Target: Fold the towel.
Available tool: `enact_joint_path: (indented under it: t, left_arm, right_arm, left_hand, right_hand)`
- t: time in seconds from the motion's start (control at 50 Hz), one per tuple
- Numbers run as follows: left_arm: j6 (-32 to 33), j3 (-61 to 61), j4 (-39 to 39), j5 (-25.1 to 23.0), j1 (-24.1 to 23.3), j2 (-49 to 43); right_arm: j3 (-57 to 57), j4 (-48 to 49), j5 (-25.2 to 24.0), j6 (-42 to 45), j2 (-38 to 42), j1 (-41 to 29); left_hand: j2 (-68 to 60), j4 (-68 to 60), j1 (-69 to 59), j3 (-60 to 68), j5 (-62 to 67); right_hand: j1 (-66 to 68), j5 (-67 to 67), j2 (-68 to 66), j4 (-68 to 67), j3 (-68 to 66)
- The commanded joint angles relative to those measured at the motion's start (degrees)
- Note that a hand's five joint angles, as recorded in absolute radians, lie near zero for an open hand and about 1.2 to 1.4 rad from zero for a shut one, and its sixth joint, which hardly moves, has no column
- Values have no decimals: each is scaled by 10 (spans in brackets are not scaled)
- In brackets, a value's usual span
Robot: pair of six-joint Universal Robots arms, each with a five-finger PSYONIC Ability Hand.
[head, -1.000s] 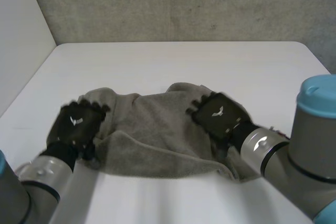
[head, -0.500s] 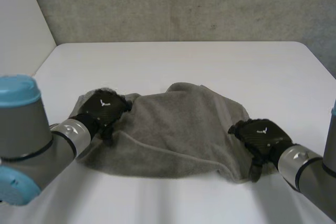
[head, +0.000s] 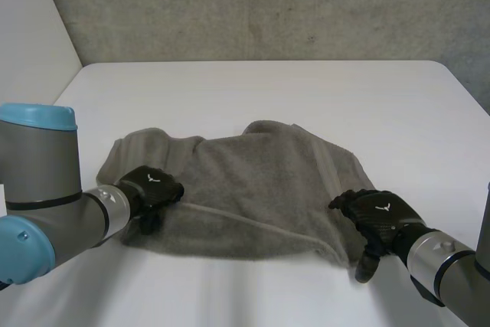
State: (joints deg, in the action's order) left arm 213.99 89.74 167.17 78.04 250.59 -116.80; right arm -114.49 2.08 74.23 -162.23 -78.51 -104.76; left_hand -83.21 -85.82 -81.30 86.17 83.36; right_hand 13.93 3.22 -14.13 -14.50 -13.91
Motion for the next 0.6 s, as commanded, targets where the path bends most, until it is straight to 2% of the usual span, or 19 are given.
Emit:
enact_joint_path:
  t: [0.02,0.18,0.28,0.32,0.34,0.36,0.38,0.4,0.42,0.56,0.6]
  left_arm:
    - [-17,11,2,-1,-1,26]
    - [-66,34,22,-1,-1,78]
    - [-98,43,38,-1,-1,108]
    - [-117,46,45,-1,-1,123]
    - [-117,46,45,-1,-1,123]
    - [-124,46,49,-1,0,128]
    - [-124,46,49,-1,0,128]
    - [-130,46,54,-1,2,134]
    - [-135,44,62,-1,8,137]
    - [-147,0,121,0,25,137]
    - [-156,-52,155,4,25,123]
  right_arm:
    - [-1,19,-8,-55,1,-12]
    - [15,27,-8,-94,11,-53]
    - [30,38,-8,-100,53,-64]
    - [47,42,-6,-100,82,-65]
    - [47,42,-6,-100,82,-65]
    - [58,42,-1,-100,89,-65]
    - [69,42,2,-99,93,-64]
    - [69,42,2,-99,93,-64]
    - [84,42,6,-96,93,-61]
    - [201,52,14,-65,82,-55]
    - [291,56,16,-28,71,-55]
  left_hand:
    - [32,58,13,-62,-134]
    - [32,58,13,-62,-134]
    - [32,58,13,-62,-134]
    - [32,58,13,-62,-134]
    - [32,58,13,-62,-134]
    - [32,58,13,-62,-134]
    - [32,58,13,-62,-134]
    - [32,58,13,-62,-134]
    - [32,58,13,-62,-134]
    - [32,58,13,-62,-134]
    - [32,58,13,-62,-134]
  right_hand:
    - [27,34,-25,-21,-27]
    - [76,83,-74,-70,-76]
    - [142,149,-140,-136,-142]
    - [302,309,-300,-296,-302]
    - [303,310,-301,-297,-303]
    - [403,410,-401,-397,-403]
    - [557,564,-555,-551,-557]
    - [559,566,-557,-553,-559]
    - [660,667,-658,-654,-660]
    - [661,668,-659,-655,-661]
    - [661,668,-659,-655,-661]
